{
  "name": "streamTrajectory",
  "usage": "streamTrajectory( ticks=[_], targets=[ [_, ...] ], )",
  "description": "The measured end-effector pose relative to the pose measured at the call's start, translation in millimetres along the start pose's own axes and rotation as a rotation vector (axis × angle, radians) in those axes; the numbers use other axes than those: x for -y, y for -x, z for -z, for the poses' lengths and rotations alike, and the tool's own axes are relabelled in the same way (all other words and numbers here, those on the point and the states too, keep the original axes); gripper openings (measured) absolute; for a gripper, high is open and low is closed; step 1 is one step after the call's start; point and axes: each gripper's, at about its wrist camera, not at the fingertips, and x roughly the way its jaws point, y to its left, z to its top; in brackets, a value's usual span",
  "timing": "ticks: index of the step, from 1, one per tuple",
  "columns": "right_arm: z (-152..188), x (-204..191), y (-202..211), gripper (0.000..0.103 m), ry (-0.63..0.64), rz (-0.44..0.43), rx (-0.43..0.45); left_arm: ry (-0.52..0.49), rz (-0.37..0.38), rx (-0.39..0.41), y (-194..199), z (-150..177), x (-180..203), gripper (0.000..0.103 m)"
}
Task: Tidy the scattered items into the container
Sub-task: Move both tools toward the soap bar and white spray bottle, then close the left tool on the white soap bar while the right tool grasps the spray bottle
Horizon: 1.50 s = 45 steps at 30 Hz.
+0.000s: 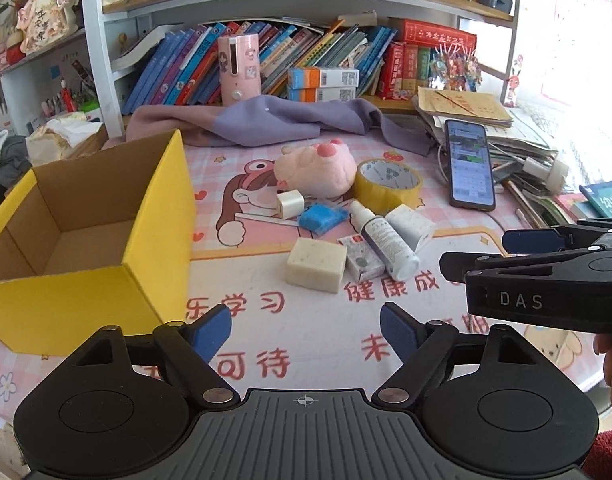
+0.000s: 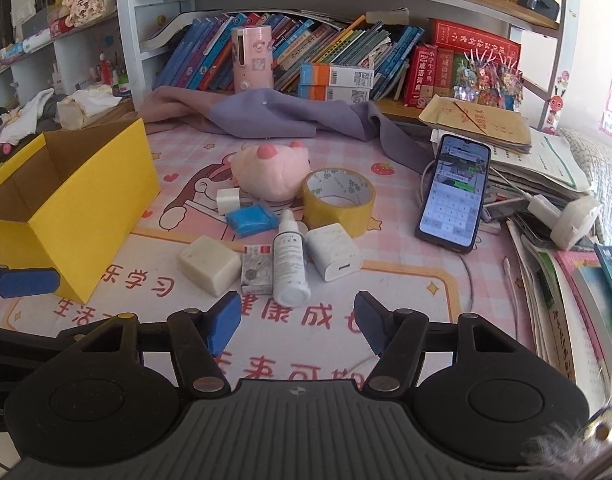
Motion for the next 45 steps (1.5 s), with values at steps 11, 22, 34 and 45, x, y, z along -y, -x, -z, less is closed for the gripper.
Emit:
streamTrajectory(
  ticks=[11,22,34,45],
  targets=[
    [-23.5,15.6,-41.4,0.053,0.049,-0.108,-0.052,0.012,-0.056,-0.036,-29.9,-19.5,7.5,0.072],
    [-34.6,25.2,-91.5,0.043,0.064,-0.157,-0.166,-0.015,-0.088,-0.120,-70.6,-26.8,14.2,0.059],
    [-40.8,28.8,-123.7,0.041,0.043,-0.231,-0.224,-0.032,-0.091,-0.163,-109.2,-32.3,16.8,0.068],
    [-41.9,40.3,-135.6,0.033,0.039,-0.212,-0.246,-0.060,-0.062,-0.193,-135.0,-38.0,19.3,0.068]
  ],
)
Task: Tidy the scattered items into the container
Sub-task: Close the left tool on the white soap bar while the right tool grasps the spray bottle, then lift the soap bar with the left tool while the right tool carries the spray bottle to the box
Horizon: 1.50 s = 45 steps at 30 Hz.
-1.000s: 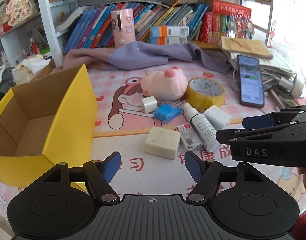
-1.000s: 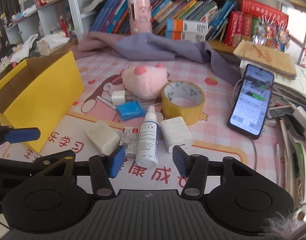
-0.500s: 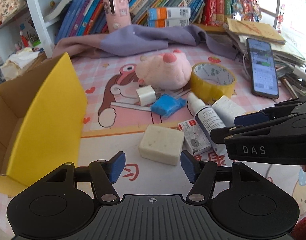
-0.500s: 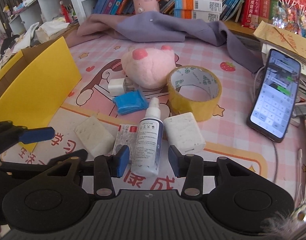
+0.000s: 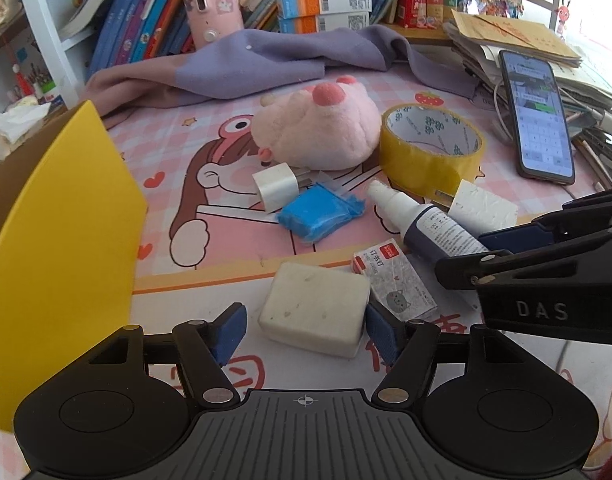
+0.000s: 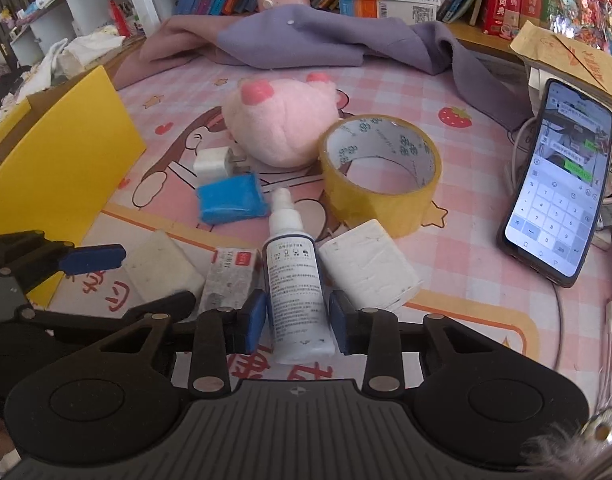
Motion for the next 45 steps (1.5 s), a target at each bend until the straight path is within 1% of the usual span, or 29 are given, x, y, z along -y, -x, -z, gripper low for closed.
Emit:
streamTrajectory(
  ticks=[7,11,13,14,15,18,25,31,38,45],
  targets=[
    [-5.9,0.0,-13.7,0.033,0.013,-0.012,-0.025,0.008,0.025,-0.012,-9.4,-1.0,-4.0,0.069],
    [-9.5,-2.4,-17.7,0.032,0.044,-0.003,-0.016,0.035,0.041,-0.004,-11.5,-1.0,-6.6,0.069],
    [-10.0,-3.9,-18.8,0.032,0.061,0.002,-0.012,0.041,0.051,0.000,-11.1,0.3,-7.2,0.065],
    [-9.9,-4.8,-18.9,0.031,0.070,0.005,-0.010,0.040,0.058,0.003,-10.1,1.3,-7.0,0.058],
    [-9.7,-5.3,-18.8,0.031,0.076,0.006,-0.009,0.036,0.058,0.004,-8.7,1.9,-6.2,0.054],
    [-9.4,-4.1,-16.8,0.031,0.066,-0.005,-0.010,0.045,0.038,0.006,-2.8,2.4,-5.9,0.048],
    [-5.5,-5.1,5.7,0.031,0.051,-0.034,0.029,0.085,0.045,0.048,24.4,4.4,-12.8,0.046],
    [1.2,-9.1,30.4,0.031,0.053,-0.061,0.061,0.116,0.047,0.063,49.0,10.4,-12.3,0.044],
    [17.5,-15.3,60.0,0.031,0.023,-0.083,0.106,0.142,0.049,0.091,80.7,25.1,-12.3,0.044],
    [33.6,-31.3,76.8,0.031,0.019,-0.072,0.123,0.134,0.055,0.117,101.8,45.5,-14.7,0.043]
  ],
)
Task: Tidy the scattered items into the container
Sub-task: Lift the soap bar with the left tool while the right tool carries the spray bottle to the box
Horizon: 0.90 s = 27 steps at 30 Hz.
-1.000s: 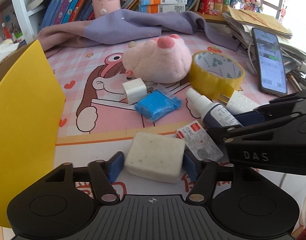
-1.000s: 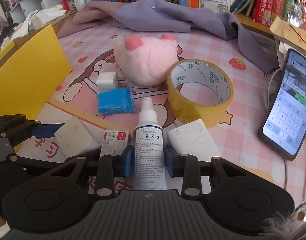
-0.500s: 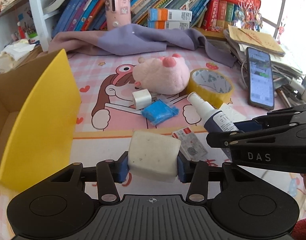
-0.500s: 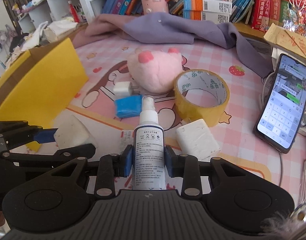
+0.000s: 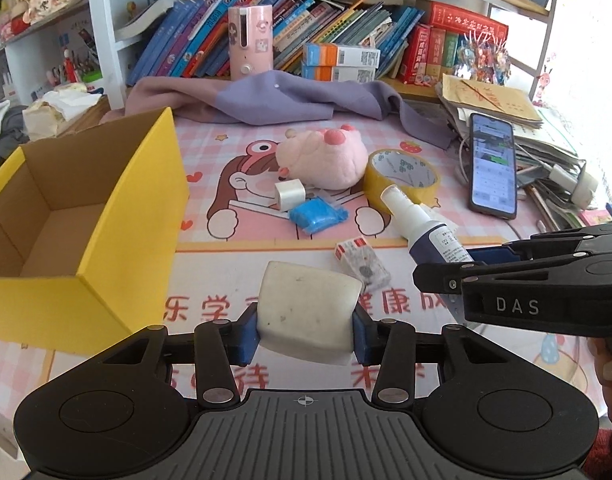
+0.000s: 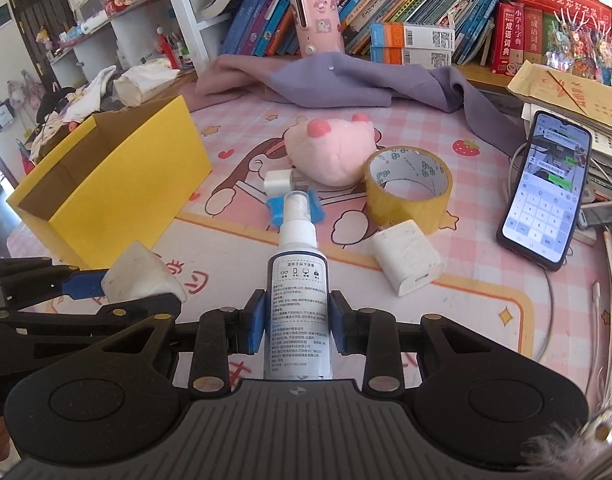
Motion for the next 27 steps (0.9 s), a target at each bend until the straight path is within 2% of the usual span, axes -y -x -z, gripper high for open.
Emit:
streamTrajectory(
  ticks=[10,27],
  targets=[
    [16.9,-38.9,25.1,0.031,-0.026,0.077,0.054,-0.030,0.043,0.076,39.3,23.1,-29.9,0.042],
    [77.7,-150.2,61.5,0.031,-0.085,0.178,0.100,-0.111,0.121,0.123,106.1,78.3,-95.7,0.041]
  ],
)
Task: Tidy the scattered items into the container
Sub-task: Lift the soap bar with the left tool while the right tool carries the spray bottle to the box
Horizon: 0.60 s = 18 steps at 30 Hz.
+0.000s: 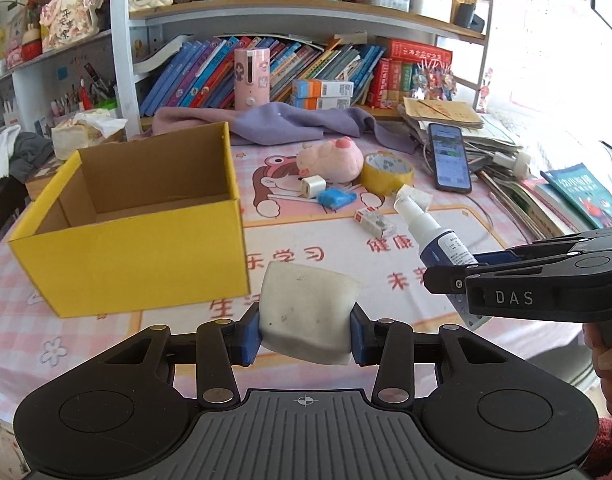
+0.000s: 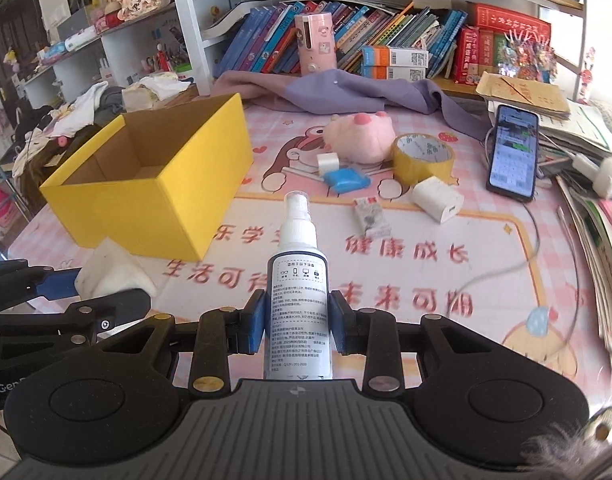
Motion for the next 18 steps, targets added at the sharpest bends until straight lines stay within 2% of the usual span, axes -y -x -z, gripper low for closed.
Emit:
streamTrajectory(
  ticks=[9,18],
  targets=[
    [26.0,-47.4,23.0,0.031,-0.015,-0.004,0.015,-0.019,0.010,0.014,35.4,26.3,-23.8,0.040],
    [28.6,-93.7,27.4,0.031,0.052,-0.055,0.022,0.023,-0.045,0.027,58.2,43.0,-55.9,0.040]
  ],
)
